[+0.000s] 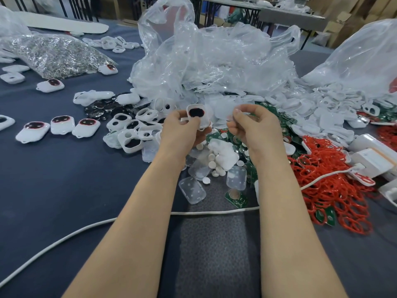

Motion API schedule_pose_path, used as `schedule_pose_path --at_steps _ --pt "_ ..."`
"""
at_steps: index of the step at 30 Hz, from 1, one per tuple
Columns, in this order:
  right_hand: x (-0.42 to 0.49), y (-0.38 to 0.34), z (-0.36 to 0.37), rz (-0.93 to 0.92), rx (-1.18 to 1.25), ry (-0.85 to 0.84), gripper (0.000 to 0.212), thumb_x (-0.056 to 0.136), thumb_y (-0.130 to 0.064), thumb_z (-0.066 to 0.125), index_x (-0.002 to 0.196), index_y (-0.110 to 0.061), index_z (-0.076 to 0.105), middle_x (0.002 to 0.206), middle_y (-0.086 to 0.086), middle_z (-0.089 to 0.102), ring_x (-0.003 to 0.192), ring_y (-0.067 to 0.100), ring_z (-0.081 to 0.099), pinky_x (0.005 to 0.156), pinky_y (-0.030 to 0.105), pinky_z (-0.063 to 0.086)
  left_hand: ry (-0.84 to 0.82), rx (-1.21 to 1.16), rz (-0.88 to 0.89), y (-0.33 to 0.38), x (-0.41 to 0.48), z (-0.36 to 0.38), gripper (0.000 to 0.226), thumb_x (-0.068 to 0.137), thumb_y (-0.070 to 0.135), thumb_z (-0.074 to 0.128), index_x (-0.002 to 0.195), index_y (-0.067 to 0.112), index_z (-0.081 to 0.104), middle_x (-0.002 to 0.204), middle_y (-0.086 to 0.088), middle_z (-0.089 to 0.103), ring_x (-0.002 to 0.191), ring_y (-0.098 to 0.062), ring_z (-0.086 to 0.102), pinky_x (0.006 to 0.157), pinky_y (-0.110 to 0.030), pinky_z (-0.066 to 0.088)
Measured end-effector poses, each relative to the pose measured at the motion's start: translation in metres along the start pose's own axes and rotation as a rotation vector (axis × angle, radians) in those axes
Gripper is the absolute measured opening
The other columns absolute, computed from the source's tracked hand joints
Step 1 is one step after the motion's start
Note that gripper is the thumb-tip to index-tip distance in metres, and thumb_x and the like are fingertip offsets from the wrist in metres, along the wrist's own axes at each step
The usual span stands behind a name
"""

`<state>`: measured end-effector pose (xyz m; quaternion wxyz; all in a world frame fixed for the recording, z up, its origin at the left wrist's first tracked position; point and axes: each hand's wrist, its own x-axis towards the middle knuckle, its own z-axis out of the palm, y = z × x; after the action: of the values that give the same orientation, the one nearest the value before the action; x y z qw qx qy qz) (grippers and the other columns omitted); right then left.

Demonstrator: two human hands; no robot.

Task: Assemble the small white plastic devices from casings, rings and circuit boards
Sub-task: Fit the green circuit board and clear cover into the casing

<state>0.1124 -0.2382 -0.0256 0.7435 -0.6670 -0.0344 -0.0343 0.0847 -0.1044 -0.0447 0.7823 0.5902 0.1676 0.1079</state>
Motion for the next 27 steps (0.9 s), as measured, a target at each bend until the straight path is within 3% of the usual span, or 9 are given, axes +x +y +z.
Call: schedule_pose_path --at_steps 3,10,15,22,27 --pt "-0.0015 0.0002 0.0036 -0.006 0.010 -0.039 0.015 0.092 0.002 0.055 0.094 -0.012 0.055 0.071 0.007 0.065 0.057 0.008 0.066 0.058 0.017 0.053 0.001 0.001 -0.008 0.0006 0.0001 0.0002 0.010 0.098 0.011 0.048 0.095 0.020 0.051 0.093 -0.007 0.069 0.069 -0.014 0.072 0.078 -0.032 0.059" --pt "-0.0007 0.0029 0.0081 0.049 0.036 -0.037 0.017 0.092 0.002 0.052 0.087 -0.014 0.048 0.074 0.007 0.070 0.063 0.013 0.070 0.062 0.021 0.057 -0.001 -0.007 -0.019 0.0016 -0.0018 0.0011 0.012 0.099 0.012 0.047 0.093 0.022 0.051 0.092 -0.005 0.068 0.066 -0.013 0.072 0.074 -0.028 0.059" --pt "0.0015 0.0063 0.0052 -0.008 0.000 -0.039 0.015 0.092 0.001 0.057 0.087 -0.014 0.056 0.069 -0.001 0.067 0.056 0.006 0.063 0.058 0.018 0.053 -0.006 -0.012 -0.013 0.0035 -0.0032 0.0012 0.013 0.099 0.011 0.047 0.091 0.021 0.051 0.090 -0.005 0.068 0.065 -0.013 0.071 0.074 -0.029 0.059" --pt "0.0008 0.0044 0.0016 -0.100 -0.119 -0.082 0.029 0.094 0.001 0.050 0.093 -0.023 0.067 0.078 0.002 0.061 0.048 0.002 0.052 0.049 0.015 0.044 -0.035 0.011 -0.050 0.0041 -0.0018 0.0000 0.015 0.100 0.012 0.042 0.111 0.013 0.053 0.098 -0.010 0.068 0.063 -0.012 0.071 0.066 -0.024 0.058" --pt "0.0007 0.0019 -0.0011 -0.098 -0.145 -0.144 0.019 0.092 0.002 0.054 0.100 -0.014 0.060 0.074 -0.002 0.068 0.053 0.003 0.056 0.057 0.015 0.048 -0.074 0.043 -0.070 0.0037 -0.0040 0.0027 0.020 0.103 0.015 0.038 0.089 0.020 0.052 0.095 -0.008 0.066 0.055 -0.010 0.069 0.063 -0.026 0.058"
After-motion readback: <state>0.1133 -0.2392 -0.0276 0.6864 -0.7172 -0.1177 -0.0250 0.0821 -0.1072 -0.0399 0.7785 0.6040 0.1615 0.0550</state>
